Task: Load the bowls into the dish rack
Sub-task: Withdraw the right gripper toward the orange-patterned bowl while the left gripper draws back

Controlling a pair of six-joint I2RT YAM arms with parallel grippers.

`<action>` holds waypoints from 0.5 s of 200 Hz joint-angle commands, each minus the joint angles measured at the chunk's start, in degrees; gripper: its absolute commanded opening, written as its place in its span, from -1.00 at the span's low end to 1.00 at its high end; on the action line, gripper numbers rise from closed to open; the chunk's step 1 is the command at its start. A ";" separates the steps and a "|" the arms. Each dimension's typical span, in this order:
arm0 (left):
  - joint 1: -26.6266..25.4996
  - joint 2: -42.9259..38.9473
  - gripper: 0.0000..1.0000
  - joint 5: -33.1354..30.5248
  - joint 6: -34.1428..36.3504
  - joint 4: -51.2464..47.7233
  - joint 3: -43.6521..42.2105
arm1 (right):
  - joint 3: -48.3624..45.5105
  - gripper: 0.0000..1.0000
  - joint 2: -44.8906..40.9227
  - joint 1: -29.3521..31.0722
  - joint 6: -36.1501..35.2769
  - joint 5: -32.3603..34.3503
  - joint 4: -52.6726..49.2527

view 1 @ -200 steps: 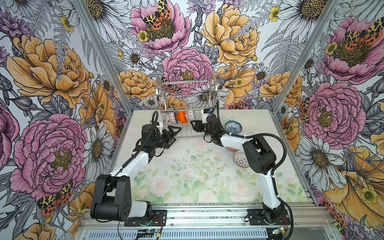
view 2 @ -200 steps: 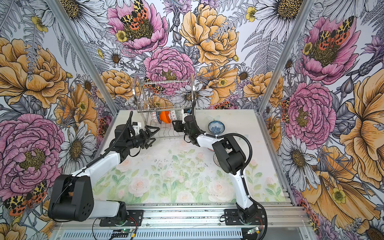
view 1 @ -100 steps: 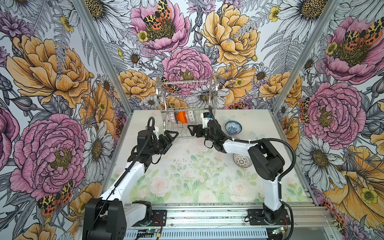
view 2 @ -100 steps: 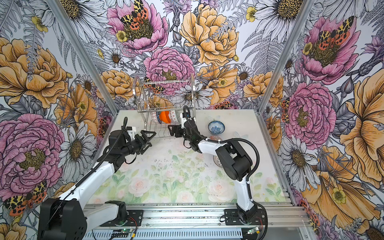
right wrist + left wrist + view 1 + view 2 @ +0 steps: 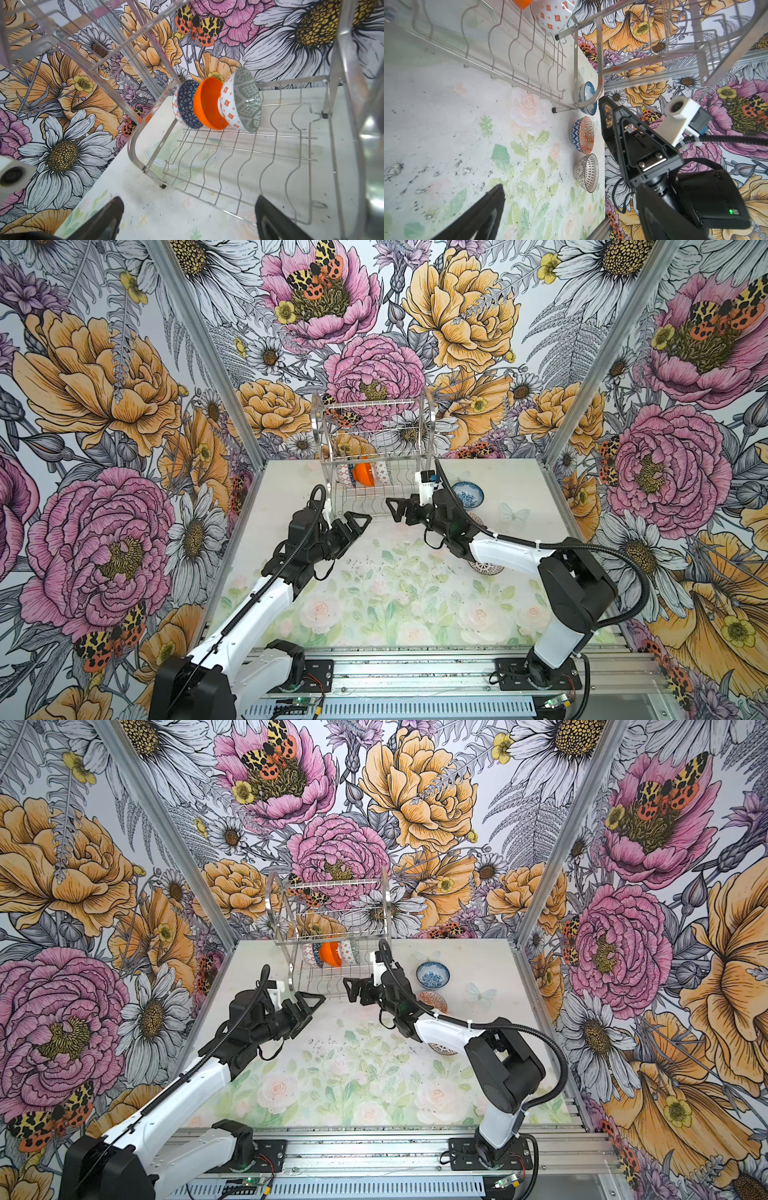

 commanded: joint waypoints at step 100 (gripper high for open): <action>-18.48 16.10 0.97 -10.37 2.65 5.75 8.34 | -11.25 0.97 -21.70 -10.14 -2.95 14.02 -26.82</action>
